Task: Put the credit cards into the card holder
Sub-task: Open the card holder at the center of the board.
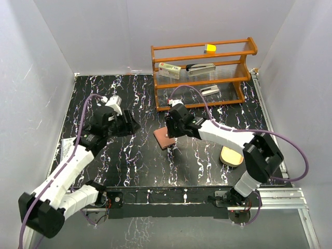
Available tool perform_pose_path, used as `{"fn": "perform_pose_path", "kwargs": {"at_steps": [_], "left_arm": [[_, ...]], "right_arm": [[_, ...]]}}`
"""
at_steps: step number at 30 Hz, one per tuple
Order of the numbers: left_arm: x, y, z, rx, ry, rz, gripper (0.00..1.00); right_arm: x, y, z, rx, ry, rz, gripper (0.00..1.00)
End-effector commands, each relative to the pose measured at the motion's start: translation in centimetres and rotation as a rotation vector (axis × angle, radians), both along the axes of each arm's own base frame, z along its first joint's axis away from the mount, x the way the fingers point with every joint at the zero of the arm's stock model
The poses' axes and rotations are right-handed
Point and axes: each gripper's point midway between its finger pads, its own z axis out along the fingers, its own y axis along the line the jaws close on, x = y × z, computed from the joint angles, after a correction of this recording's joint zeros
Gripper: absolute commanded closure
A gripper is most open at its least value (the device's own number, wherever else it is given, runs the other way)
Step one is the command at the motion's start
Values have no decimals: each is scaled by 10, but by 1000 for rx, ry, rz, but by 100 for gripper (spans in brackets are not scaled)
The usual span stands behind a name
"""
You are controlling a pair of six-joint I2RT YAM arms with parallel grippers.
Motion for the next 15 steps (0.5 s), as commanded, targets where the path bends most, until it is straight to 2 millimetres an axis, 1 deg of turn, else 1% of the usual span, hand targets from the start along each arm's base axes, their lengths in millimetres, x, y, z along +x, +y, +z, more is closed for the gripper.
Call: {"fn": "perform_pose_path", "kwargs": {"at_steps": [1, 3, 6, 8, 9, 13, 15], "left_arm": [[-10, 26, 20, 113, -99, 12, 43], [-14, 33, 19, 145, -120, 14, 43], [-18, 44, 14, 203, -143, 15, 43], [-21, 51, 10, 233, -157, 17, 43], [-23, 53, 8, 241, -163, 16, 43], [-25, 55, 8, 240, -191, 18, 43], [-25, 56, 9, 246, -189, 19, 43]], "right_arm": [[24, 28, 15, 50, -66, 51, 62], [25, 35, 9, 47, -41, 76, 62], [28, 39, -1, 29, -26, 89, 63], [31, 38, -15, -8, -8, 87, 64], [31, 38, -20, -20, -2, 88, 64], [36, 41, -30, -41, 7, 95, 65], [38, 41, -39, -64, 11, 94, 65]]}}
